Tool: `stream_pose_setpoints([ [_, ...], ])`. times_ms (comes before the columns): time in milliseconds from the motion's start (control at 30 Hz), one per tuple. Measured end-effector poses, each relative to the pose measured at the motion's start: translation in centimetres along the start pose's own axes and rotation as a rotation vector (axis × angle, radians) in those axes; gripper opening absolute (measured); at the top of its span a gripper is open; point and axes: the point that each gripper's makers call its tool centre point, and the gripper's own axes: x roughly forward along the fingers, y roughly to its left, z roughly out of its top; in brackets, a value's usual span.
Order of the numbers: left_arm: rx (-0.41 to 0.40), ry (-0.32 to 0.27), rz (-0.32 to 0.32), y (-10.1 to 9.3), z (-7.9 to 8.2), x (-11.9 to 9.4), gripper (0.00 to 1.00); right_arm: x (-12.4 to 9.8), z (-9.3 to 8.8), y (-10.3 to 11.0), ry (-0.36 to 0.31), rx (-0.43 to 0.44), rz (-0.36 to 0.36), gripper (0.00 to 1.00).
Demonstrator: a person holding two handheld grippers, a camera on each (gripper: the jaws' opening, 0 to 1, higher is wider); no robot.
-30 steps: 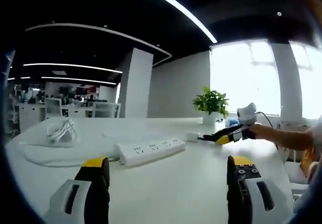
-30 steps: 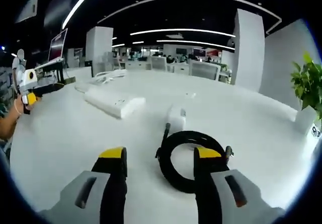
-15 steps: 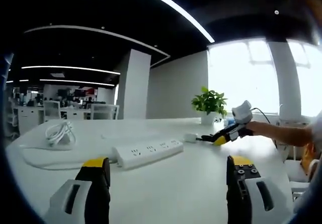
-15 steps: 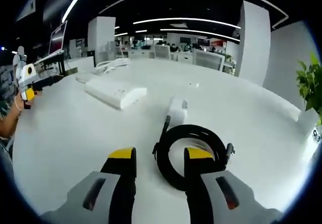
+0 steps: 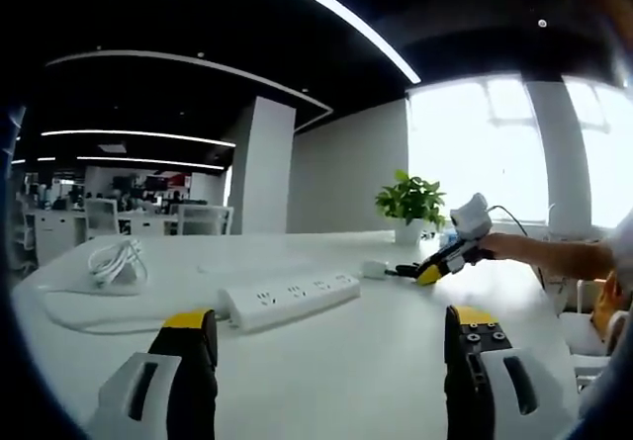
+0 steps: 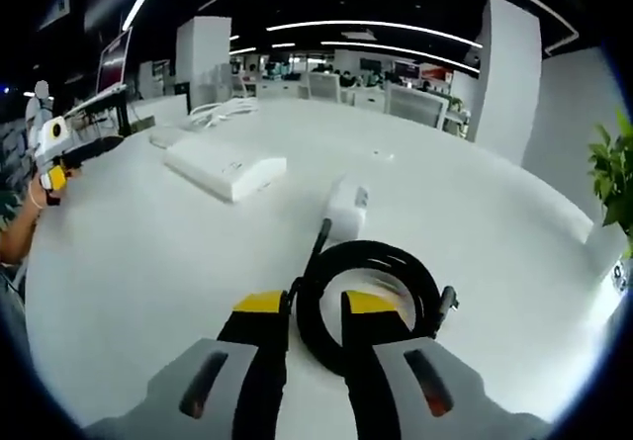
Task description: Straighten the power strip on the desk, plug the charger into it
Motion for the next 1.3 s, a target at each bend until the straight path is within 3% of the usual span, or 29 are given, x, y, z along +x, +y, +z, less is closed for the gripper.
stream_pose_setpoints([
  [367,0.008,0.008,0.001,0.1,-0.3,-0.1,0.97,0.2,-0.3,0.5,0.044,-0.014,0.056,0.11],
  [867,0.018,0.022,0.013,0.5,-0.6,-0.2,0.97,0.2,0.3,0.0,0.037,0.097,0.092,0.09],
  [1167,0.024,0.028,0.015,0.6,-0.5,-0.1,0.97,-0.5,2.7,0.1,-0.073,0.403,0.177,0.08],
  [1300,0.023,0.027,0.015,0.6,-0.4,0.0,0.97,-0.7,3.3,-0.3,-0.112,0.494,0.208,0.08],
])
